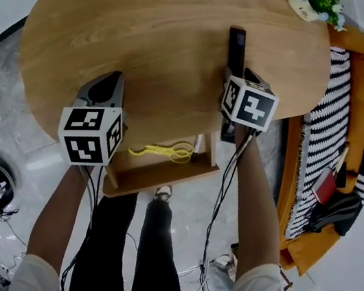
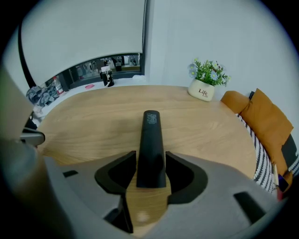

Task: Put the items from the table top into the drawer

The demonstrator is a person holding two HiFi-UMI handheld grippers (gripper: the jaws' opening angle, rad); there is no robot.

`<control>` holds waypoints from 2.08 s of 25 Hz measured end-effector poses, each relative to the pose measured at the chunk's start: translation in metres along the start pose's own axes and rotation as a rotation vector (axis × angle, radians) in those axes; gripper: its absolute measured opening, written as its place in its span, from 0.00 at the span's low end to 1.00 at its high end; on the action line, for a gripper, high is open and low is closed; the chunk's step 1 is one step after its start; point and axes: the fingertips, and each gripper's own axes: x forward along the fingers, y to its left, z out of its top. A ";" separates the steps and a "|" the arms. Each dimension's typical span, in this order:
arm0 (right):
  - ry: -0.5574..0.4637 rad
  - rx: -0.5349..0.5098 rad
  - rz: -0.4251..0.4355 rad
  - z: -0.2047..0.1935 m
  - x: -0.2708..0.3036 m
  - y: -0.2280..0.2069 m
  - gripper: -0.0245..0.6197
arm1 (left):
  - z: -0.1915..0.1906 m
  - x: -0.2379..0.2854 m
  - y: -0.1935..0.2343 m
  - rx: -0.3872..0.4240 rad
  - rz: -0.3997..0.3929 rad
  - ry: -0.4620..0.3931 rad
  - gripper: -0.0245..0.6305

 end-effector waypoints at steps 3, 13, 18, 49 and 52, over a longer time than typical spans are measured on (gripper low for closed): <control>0.009 -0.003 0.007 0.002 0.005 -0.001 0.35 | 0.000 0.002 0.001 -0.003 -0.003 0.003 0.05; 0.013 0.070 0.145 0.000 0.011 0.003 0.34 | -0.004 0.007 -0.005 -0.011 -0.024 0.010 0.05; 0.056 0.060 0.140 0.000 0.012 0.003 0.33 | -0.008 0.010 -0.009 -0.009 -0.026 0.020 0.05; -0.022 -0.285 0.177 -0.035 -0.074 0.054 0.30 | -0.058 -0.066 -0.029 -0.077 0.045 -0.025 0.05; -0.026 -0.337 0.198 -0.051 -0.095 0.062 0.30 | -0.073 -0.084 -0.037 -0.102 0.057 -0.034 0.05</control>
